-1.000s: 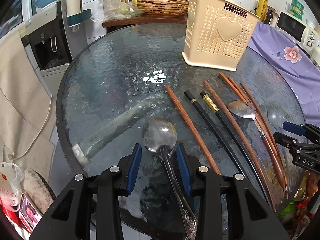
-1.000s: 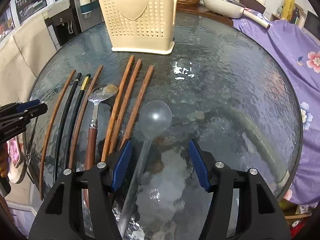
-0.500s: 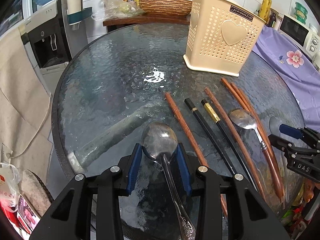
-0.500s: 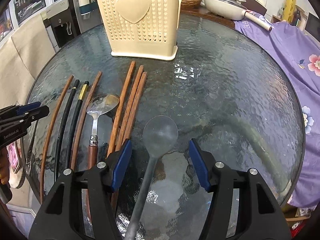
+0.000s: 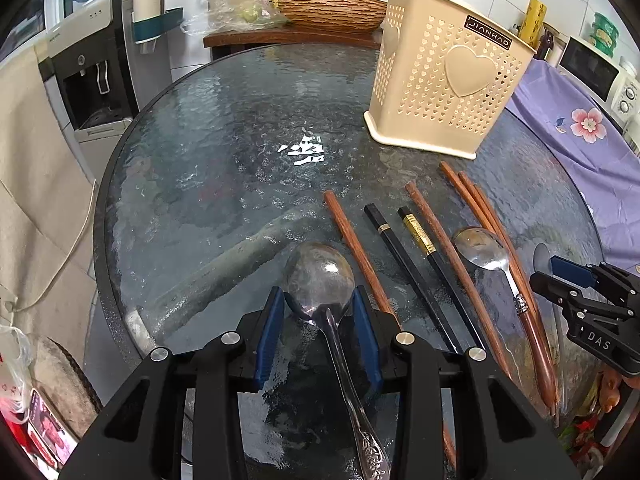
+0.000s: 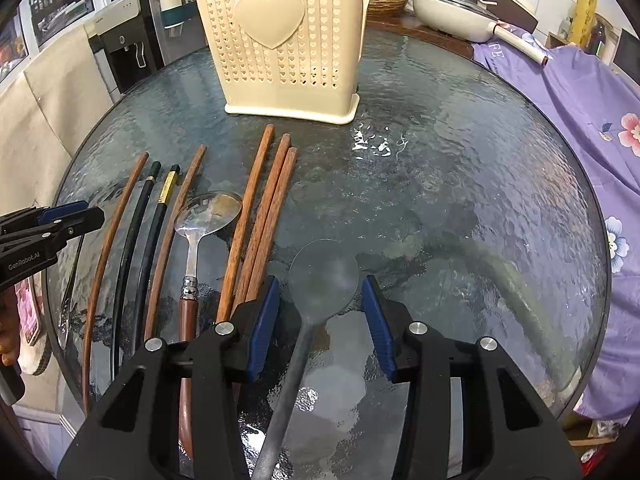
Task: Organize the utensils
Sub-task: 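Close the left gripper on the silver spoon while the right closes on the clear ladle, then lift the silver spoon with the left gripper while the right lifts the ladle, then carry the spoon and ladle over the cream basket and lower them in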
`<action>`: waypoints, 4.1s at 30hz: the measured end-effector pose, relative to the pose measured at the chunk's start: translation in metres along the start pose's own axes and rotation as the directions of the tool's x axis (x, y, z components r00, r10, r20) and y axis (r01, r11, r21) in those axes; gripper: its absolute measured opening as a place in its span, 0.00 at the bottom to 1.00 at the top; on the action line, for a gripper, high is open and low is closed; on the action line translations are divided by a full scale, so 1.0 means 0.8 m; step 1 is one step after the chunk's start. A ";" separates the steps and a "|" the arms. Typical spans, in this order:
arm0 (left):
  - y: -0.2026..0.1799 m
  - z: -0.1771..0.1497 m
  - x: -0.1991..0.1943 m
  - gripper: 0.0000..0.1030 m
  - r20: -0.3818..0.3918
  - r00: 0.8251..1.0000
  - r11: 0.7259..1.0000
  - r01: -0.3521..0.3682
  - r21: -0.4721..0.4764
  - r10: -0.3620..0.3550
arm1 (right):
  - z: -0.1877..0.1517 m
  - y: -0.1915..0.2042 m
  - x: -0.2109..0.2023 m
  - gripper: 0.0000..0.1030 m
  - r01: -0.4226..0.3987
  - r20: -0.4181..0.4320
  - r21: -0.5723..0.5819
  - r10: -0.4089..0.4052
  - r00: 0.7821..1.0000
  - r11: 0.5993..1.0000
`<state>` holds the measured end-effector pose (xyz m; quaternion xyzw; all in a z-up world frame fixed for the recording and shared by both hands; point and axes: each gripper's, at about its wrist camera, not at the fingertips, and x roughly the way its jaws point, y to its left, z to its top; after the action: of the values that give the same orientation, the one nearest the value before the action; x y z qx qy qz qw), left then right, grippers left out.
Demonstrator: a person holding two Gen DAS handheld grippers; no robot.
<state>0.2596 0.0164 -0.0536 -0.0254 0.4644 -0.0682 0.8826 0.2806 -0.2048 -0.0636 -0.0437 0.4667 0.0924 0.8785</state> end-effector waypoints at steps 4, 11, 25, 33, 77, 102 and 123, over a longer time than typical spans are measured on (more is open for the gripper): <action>-0.001 0.000 0.000 0.33 0.005 1.000 1.000 0.002 0.000 -0.002 | 0.000 0.001 0.000 0.36 0.002 0.003 -0.001 -0.002 1.000 1.000; -0.001 0.001 0.000 0.32 0.008 1.000 1.000 0.012 -0.013 -0.011 | 0.000 -0.001 -0.001 0.35 -0.008 0.009 0.005 0.008 1.000 1.000; -0.001 0.003 0.000 0.14 0.008 1.000 1.000 0.016 -0.013 -0.016 | -0.001 -0.006 -0.012 0.35 -0.057 0.046 0.003 0.057 0.997 0.998; 0.000 0.009 0.000 0.45 0.027 1.000 1.000 -0.003 -0.014 0.003 | -0.006 -0.008 -0.008 0.35 -0.061 0.035 0.003 0.061 0.998 0.998; -0.005 0.045 0.027 0.33 -0.046 0.999 0.998 0.003 0.057 0.000 | -0.003 -0.005 -0.005 0.35 -0.072 0.033 0.007 0.072 0.997 0.997; -0.022 0.050 -0.058 0.33 0.184 0.981 0.996 0.039 0.084 -0.054 | 0.005 -0.010 -0.062 0.35 -0.128 0.192 -0.031 0.132 0.972 0.991; -0.031 0.047 -0.080 0.33 0.231 0.971 0.993 0.029 0.111 -0.055 | 0.006 -0.016 -0.098 0.35 -0.101 0.279 -0.035 0.107 0.954 0.994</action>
<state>0.2525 0.0005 0.0229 0.0043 0.3524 -0.1082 0.9296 0.2439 -0.2259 0.0038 -0.0147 0.3383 0.1484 0.9292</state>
